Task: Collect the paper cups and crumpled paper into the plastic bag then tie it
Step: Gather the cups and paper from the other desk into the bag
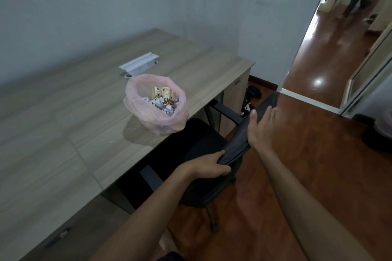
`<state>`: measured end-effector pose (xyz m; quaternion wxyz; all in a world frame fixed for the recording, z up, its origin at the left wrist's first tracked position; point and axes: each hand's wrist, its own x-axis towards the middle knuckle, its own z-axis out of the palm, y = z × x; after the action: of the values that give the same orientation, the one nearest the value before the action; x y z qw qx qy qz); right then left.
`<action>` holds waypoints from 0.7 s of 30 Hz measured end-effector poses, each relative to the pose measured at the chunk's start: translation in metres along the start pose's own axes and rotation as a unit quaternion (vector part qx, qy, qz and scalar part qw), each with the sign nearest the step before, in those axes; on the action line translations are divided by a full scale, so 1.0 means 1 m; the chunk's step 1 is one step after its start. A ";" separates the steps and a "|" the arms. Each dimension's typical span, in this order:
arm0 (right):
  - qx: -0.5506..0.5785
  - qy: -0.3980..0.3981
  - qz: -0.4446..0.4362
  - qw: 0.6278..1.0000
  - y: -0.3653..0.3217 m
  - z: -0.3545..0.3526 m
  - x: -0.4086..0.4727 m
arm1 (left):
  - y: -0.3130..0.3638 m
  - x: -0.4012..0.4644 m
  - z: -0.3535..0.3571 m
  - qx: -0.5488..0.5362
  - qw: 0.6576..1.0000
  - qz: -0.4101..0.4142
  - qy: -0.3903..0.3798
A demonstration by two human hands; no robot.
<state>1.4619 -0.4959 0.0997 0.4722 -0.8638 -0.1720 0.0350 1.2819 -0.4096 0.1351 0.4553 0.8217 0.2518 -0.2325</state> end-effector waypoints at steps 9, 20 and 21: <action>-0.063 -0.065 -0.043 0.995 -0.026 0.035 0.023 | -0.030 0.012 -0.048 0.171 0.977 -0.019 0.122; -0.110 -0.114 -0.042 0.986 -0.048 0.064 0.061 | -0.035 0.033 -0.082 0.192 0.974 0.006 0.120; -0.113 -0.113 -0.045 0.986 -0.048 0.064 0.060 | -0.036 0.034 -0.082 0.197 0.973 0.007 0.119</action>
<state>1.4915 -0.4005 0.1099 0.3504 -0.8935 -0.2655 0.0916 1.2979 -0.3151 0.1314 0.2533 0.9187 0.2476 -0.1748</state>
